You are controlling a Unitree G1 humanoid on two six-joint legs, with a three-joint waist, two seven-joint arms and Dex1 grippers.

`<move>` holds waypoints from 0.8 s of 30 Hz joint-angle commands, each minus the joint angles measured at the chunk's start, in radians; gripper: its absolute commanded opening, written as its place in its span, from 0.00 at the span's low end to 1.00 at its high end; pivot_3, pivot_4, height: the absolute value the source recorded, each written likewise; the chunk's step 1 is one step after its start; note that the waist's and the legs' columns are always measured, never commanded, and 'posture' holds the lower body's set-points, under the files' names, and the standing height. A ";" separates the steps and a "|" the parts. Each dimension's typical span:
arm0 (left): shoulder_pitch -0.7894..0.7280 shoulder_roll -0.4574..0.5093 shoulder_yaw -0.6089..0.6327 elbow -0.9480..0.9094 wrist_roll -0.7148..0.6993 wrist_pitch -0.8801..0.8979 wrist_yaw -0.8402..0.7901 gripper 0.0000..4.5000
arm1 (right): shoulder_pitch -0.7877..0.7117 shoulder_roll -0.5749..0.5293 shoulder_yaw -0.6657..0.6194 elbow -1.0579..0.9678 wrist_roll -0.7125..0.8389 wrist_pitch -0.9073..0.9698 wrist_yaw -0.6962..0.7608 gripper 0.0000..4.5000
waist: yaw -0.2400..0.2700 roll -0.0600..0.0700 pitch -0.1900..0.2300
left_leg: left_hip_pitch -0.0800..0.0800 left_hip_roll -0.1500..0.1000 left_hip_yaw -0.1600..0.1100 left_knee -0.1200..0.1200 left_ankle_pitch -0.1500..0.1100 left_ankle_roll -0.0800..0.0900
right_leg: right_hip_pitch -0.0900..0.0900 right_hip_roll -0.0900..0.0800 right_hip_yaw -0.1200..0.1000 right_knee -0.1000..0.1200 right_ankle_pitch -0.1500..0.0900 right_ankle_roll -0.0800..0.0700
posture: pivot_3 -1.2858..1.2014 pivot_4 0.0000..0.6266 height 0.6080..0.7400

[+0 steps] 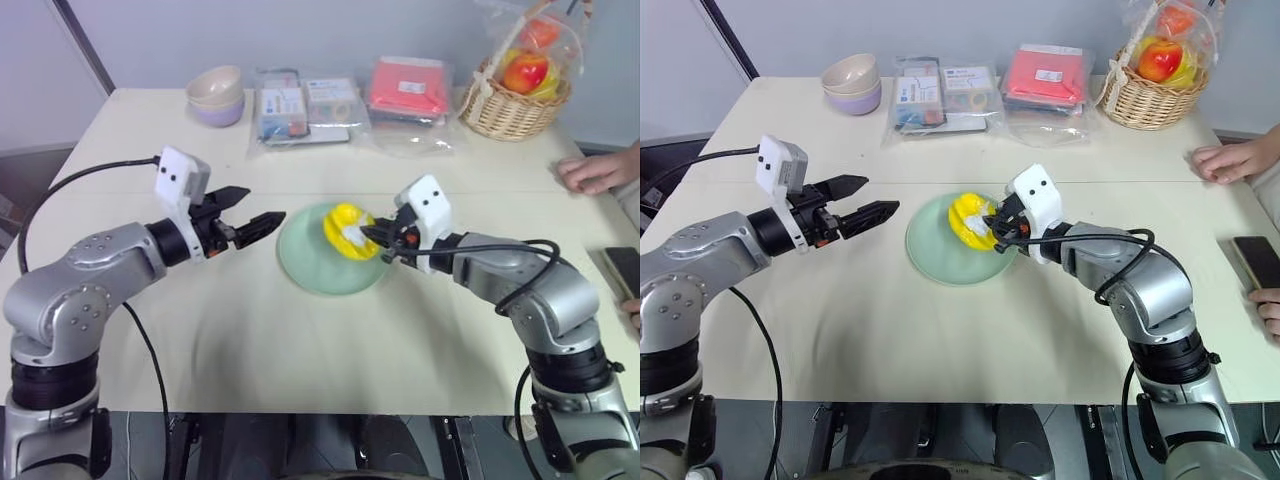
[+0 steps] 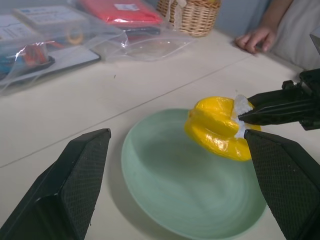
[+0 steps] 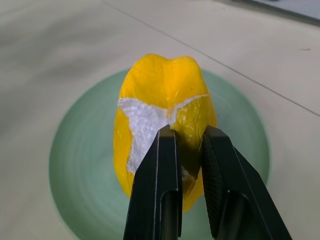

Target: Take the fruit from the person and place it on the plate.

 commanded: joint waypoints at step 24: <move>0.077 0.093 -0.005 -0.075 -0.067 0.023 -0.097 1.00 | 0.060 -0.161 -0.240 -0.172 0.103 -0.059 0.284 0.99 | 0.006 0.001 0.000 | 0.000 0.000 -0.001 0.000 -0.001 0.002 | 0.001 0.000 0.000 -0.001 0.000 0.000 | 0.52 0.24 1.00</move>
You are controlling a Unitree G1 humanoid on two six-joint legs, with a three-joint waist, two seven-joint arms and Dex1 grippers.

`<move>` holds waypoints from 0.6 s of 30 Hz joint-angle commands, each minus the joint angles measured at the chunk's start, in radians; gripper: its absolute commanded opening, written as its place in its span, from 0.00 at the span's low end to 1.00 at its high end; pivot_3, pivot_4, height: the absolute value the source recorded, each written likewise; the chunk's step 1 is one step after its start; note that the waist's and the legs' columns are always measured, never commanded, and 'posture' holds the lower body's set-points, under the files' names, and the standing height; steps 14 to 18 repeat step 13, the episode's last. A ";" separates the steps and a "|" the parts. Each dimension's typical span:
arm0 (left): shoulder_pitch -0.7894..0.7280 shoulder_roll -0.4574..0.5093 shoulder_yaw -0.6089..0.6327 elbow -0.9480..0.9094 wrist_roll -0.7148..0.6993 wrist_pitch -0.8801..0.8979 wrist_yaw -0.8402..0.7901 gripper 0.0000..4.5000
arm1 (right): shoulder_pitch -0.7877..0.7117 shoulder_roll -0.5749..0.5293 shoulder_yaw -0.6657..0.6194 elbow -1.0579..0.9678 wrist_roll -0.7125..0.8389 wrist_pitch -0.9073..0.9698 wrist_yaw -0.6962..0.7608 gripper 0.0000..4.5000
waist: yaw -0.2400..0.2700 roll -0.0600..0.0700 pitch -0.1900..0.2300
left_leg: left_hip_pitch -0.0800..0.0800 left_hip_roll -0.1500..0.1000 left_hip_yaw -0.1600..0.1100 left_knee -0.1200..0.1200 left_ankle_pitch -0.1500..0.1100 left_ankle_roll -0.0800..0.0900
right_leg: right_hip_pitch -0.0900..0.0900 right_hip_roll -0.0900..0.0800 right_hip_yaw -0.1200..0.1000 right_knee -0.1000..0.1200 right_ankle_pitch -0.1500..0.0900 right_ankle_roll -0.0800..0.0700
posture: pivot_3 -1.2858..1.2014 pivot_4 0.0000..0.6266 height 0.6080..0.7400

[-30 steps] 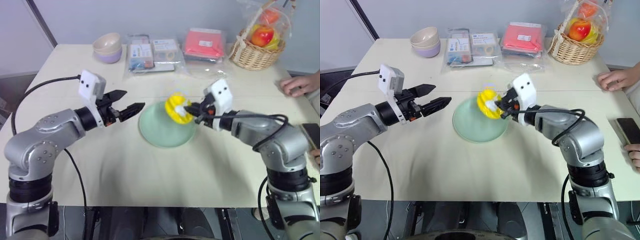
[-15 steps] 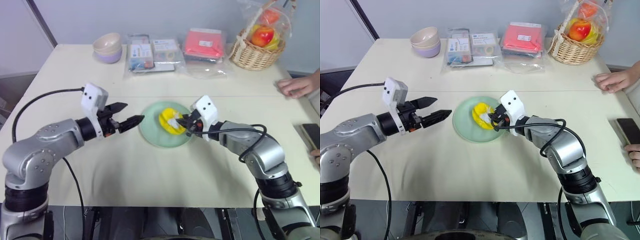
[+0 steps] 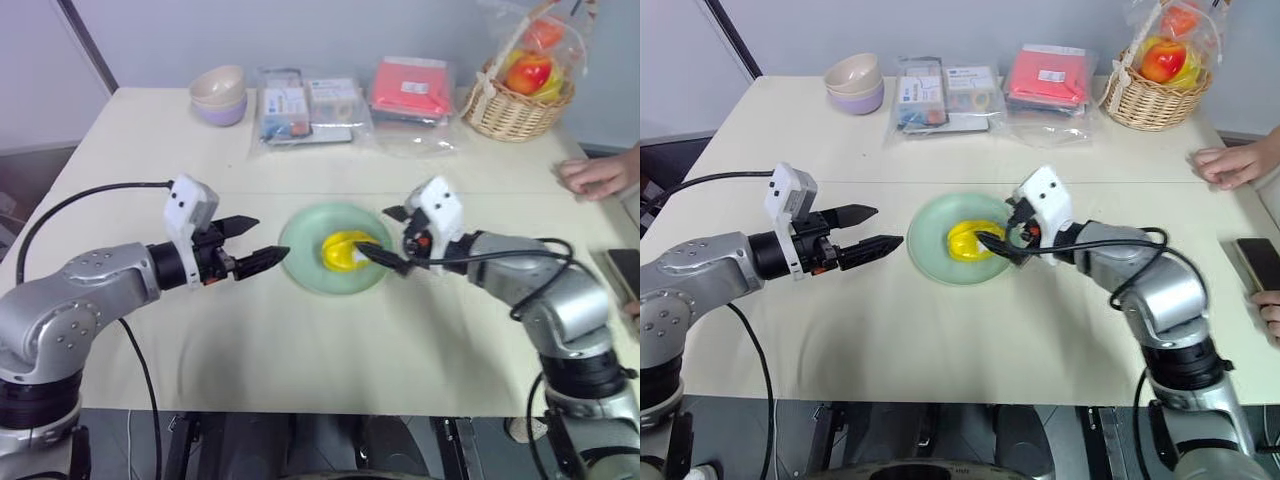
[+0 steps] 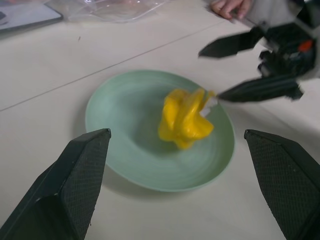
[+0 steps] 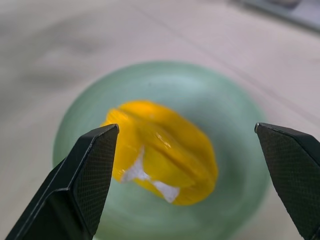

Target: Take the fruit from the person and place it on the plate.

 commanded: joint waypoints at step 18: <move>-0.001 0.031 -0.013 -0.007 0.050 -0.060 -0.094 1.00 | 0.224 -0.250 -0.392 -0.175 0.206 0.014 0.143 0.99 | -0.002 0.000 0.000 | 0.001 0.001 0.000 0.000 -0.001 0.001 | 0.002 0.000 0.000 0.000 0.000 0.000 | 0.52 0.24 1.00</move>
